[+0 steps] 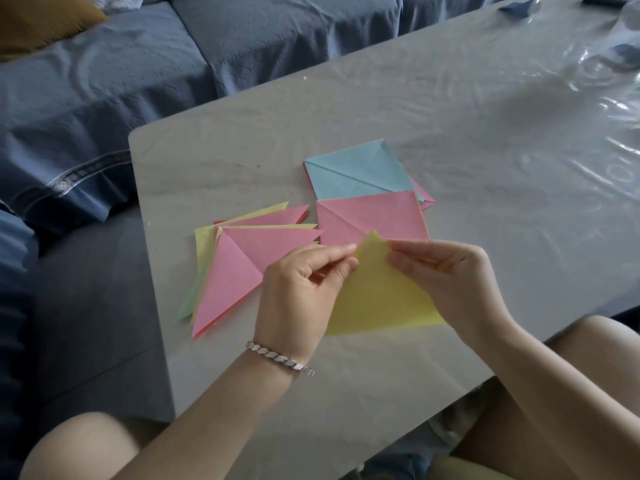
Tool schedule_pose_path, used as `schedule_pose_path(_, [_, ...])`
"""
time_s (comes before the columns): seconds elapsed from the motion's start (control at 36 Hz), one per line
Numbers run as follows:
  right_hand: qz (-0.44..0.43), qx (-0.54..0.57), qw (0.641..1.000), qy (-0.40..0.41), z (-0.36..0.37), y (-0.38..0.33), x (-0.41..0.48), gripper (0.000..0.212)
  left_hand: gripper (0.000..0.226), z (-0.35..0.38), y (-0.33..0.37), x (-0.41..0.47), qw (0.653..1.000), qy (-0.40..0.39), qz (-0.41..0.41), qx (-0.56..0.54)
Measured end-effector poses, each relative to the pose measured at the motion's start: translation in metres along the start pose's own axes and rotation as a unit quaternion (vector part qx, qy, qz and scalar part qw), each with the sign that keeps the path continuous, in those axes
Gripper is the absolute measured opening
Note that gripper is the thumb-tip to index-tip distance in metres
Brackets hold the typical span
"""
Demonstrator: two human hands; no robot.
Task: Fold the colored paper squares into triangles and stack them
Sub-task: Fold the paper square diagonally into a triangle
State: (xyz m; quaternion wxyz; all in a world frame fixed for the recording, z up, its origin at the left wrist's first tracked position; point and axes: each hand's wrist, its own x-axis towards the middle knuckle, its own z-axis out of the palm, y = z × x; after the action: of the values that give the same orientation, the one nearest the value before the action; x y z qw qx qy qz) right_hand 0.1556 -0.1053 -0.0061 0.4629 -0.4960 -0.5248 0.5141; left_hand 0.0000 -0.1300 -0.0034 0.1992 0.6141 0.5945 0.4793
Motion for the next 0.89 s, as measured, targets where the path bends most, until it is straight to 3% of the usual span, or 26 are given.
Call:
schedule_pose_path(0.06, [-0.005, -0.019, 1.000, -0.016, -0.001, 0.000, 0.002, 0.027, 0.016, 0.000, 0.001, -0.001, 0.999, -0.007, -0.032, 0.000])
schedule_pose_path(0.17, [-0.066, -0.138, 0.983, -0.097, -0.010, -0.002, 0.010, 0.027, 0.040, -0.001, 0.002, 0.001, 0.992, -0.069, -0.097, -0.037])
schedule_pose_path(0.28, [-0.153, -0.269, 0.931, -0.193, -0.017, -0.006, 0.022, 0.014, 0.022, -0.001, 0.004, 0.005, 0.984, -0.135, -0.112, -0.022])
schedule_pose_path(0.33, [-0.244, -0.340, 0.890, -0.184, -0.015, -0.003, 0.028, 0.011, 0.020, 0.002, 0.002, 0.006, 0.979, -0.145, -0.133, -0.045])
schedule_pose_path(0.42, [-0.362, -0.417, 0.830, -0.083, -0.010, 0.011, 0.034, 0.018, 0.025, 0.010, -0.015, 0.011, 0.959, -0.110, -0.241, -0.099])
schedule_pose_path(0.47, [-0.365, -0.424, 0.826, -0.070, -0.005, 0.022, 0.031, 0.021, 0.025, 0.016, -0.032, 0.013, 0.946, -0.075, -0.297, -0.102])
schedule_pose_path(0.67, [-0.262, -0.522, 0.768, -0.262, 0.002, 0.081, -0.002, 0.042, 0.018, 0.022, -0.069, 0.017, 0.954, -0.051, -0.290, 0.055])
schedule_pose_path(0.81, [-0.215, -0.576, 0.763, -0.199, -0.008, 0.096, -0.003, 0.067, 0.008, 0.023, -0.073, 0.018, 0.954, -0.063, -0.272, 0.106])
schedule_pose_path(0.89, [-0.200, -0.592, 0.765, -0.157, -0.010, 0.097, 0.010, 0.069, 0.007, 0.025, -0.076, 0.018, 0.952, -0.065, -0.277, 0.109])
